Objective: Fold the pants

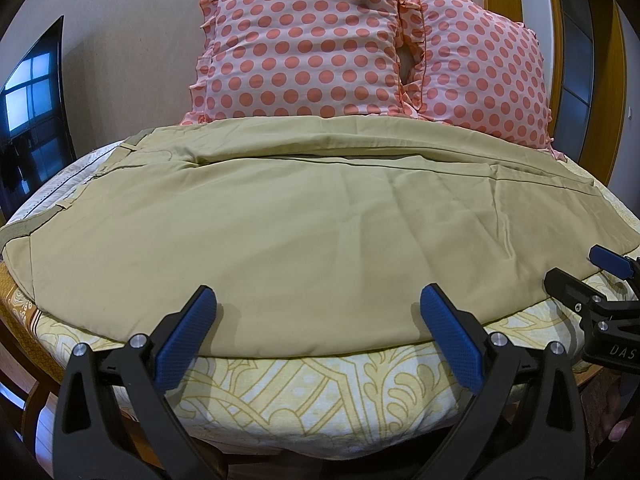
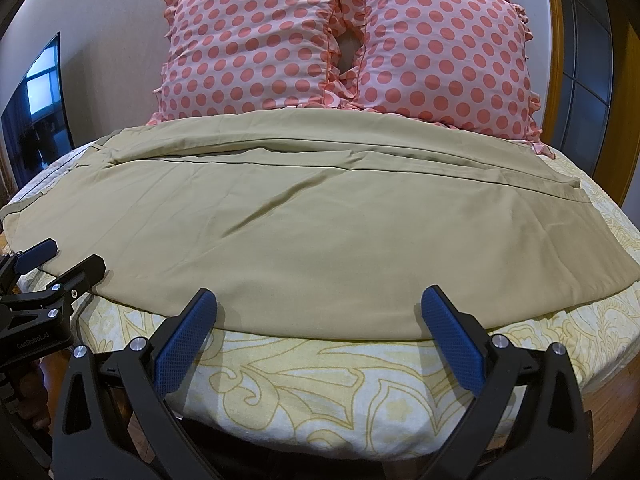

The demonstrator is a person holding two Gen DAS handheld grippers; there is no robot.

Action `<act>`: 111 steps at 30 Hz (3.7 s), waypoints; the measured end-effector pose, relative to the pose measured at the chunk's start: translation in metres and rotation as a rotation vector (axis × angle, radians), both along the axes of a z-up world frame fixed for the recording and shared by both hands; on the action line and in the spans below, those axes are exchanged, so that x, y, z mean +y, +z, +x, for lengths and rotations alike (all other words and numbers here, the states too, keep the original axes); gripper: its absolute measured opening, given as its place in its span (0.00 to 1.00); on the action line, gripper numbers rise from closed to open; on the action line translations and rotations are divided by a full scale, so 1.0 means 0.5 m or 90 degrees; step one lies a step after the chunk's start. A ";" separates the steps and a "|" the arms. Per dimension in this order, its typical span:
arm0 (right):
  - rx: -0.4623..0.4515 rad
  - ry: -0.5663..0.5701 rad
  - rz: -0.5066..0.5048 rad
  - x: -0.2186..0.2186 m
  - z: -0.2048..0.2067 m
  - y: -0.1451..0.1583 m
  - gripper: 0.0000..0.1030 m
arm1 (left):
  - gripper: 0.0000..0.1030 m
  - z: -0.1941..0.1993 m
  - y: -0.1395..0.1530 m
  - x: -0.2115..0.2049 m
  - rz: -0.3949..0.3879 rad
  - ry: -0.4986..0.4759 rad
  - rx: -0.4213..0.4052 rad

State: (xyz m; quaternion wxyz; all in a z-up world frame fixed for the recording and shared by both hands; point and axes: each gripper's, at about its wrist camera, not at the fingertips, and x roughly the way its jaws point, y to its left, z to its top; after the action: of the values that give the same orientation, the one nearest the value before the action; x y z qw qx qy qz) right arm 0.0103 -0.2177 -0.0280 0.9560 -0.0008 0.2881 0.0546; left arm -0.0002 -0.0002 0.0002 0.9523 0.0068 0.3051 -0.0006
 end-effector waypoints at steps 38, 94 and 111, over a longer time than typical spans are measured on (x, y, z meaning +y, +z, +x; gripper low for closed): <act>-0.017 0.011 -0.001 0.003 -0.011 0.004 0.99 | 0.98 0.000 0.000 0.001 0.000 -0.001 -0.002; 0.055 -0.342 0.619 -0.593 0.263 -0.002 0.29 | 0.98 0.076 0.136 0.044 -0.028 0.046 -0.076; -0.129 -0.317 0.646 -0.679 0.135 0.021 0.01 | 0.98 0.191 0.196 0.205 -0.222 0.037 -0.062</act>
State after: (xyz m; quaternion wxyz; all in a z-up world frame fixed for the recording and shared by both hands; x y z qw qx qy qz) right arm 0.0781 -0.5571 -0.0175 0.8435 0.5208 0.1245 -0.0413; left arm 0.0953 0.1026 0.0980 0.9523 -0.1674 0.2538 -0.0258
